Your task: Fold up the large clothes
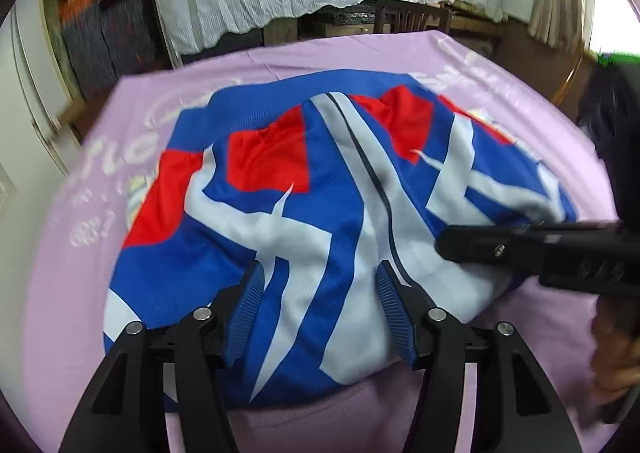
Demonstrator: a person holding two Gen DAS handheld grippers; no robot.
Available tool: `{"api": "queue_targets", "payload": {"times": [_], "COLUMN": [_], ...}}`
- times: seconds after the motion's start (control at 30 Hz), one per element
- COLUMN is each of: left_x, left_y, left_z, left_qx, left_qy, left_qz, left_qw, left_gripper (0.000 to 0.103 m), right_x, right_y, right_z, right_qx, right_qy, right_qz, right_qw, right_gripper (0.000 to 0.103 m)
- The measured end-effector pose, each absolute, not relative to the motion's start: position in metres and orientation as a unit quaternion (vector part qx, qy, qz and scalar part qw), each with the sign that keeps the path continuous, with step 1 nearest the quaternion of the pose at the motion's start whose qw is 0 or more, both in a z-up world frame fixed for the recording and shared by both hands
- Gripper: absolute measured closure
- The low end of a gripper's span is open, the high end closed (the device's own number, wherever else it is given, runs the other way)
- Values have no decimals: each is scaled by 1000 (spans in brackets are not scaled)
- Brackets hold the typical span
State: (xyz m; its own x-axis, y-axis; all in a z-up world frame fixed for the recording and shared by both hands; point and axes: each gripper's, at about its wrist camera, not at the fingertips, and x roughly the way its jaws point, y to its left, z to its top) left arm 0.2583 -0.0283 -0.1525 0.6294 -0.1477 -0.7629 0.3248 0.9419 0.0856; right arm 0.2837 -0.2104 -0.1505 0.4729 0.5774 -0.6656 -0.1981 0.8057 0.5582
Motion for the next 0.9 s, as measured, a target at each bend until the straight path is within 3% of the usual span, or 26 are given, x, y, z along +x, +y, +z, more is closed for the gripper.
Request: {"api": "queue_targets", "payload": {"times": [0.3,0.33,0.4,0.47,0.63,0.8,0.9], "left_x": [263,262,266,277,309,306,306], "left_y": [-12,-11,-15,-20,-19,-21,-20], "left_z": [-129,-120,-108,-106,-134,-145,-146], "left_qx": [42,37,42,36,-3,13,9], "left_qy": [427,418,404,405,444,426,425], "left_qz": [-159,-161,-155,-156,-149,-138,-142], "left_qw": [889,893,901,900,883,894,894], "left_gripper": [44,44,44,44,43,42,38], "right_x": [281,275,262,245,209,200,207], "right_y": [-225,-233,-242,-254,-287,-305,-308], "right_z": [-150,-145,-137,-129,-140,-155,-161], "right_qx": [256,273,288,293,350,405,426], "right_qy": [457,451,432,413,414,421,420], "right_qz": [253,258,257,245,200,144,110], "right_qw": [813,809,815,827,816,799,794], "right_gripper": [101,98,74,64,61,46,42]}}
